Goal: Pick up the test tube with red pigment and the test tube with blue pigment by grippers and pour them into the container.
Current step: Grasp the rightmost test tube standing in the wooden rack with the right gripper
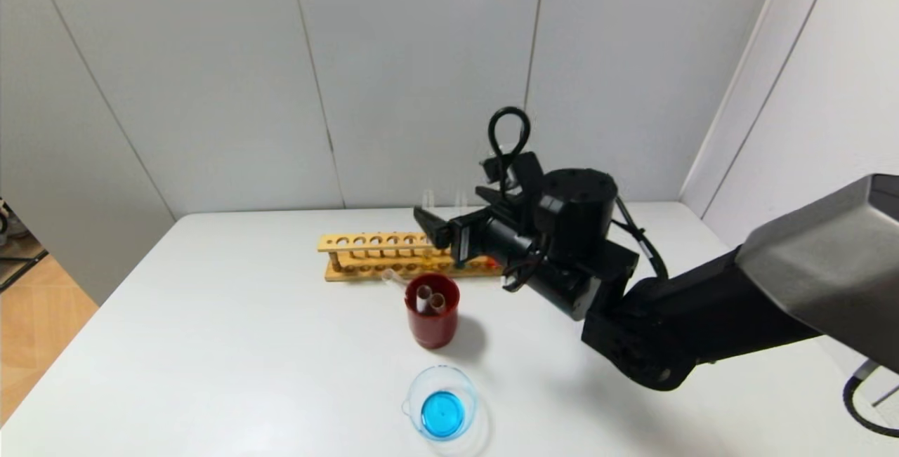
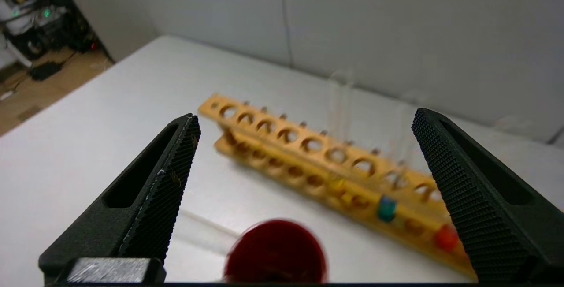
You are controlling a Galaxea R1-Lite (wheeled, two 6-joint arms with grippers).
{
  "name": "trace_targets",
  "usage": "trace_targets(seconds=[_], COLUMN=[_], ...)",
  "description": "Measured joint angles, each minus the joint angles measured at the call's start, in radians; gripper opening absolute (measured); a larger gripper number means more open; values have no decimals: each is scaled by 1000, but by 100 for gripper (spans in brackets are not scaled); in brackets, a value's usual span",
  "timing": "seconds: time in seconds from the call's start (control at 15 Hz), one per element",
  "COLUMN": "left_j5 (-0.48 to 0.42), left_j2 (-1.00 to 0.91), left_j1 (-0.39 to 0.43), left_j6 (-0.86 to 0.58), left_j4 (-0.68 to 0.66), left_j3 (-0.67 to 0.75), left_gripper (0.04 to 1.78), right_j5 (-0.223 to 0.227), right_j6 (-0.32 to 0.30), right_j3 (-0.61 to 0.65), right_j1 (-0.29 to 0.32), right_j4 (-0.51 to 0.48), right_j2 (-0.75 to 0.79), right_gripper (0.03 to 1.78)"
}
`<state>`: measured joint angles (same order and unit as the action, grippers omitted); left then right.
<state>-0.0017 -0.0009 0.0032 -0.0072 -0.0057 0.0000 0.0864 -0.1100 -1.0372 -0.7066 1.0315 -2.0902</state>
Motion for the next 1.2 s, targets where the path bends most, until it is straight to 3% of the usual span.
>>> trace_targets(seconds=[0.27,0.53,0.73,1.0,1.2], left_j5=[0,0,0,0,0], left_j2=[0,0,0,0,0], left_j1=[0,0,0,0,0], left_j6=[1,1,0,0,0], left_j4=[0,0,0,0,0], left_j3=[0,0,0,0,0], left_gripper=[175,175,175,175,175], right_j5=[-2,1,4,4,6], right_j6=[12,50,42,47,47], right_j3=[67,216,315,449,469], right_j1=[101,157,168,170,170], right_j4=[-1,0,36,226,243], right_j2=[100,161,186,192,178], right_gripper=[175,175,175,175,175])
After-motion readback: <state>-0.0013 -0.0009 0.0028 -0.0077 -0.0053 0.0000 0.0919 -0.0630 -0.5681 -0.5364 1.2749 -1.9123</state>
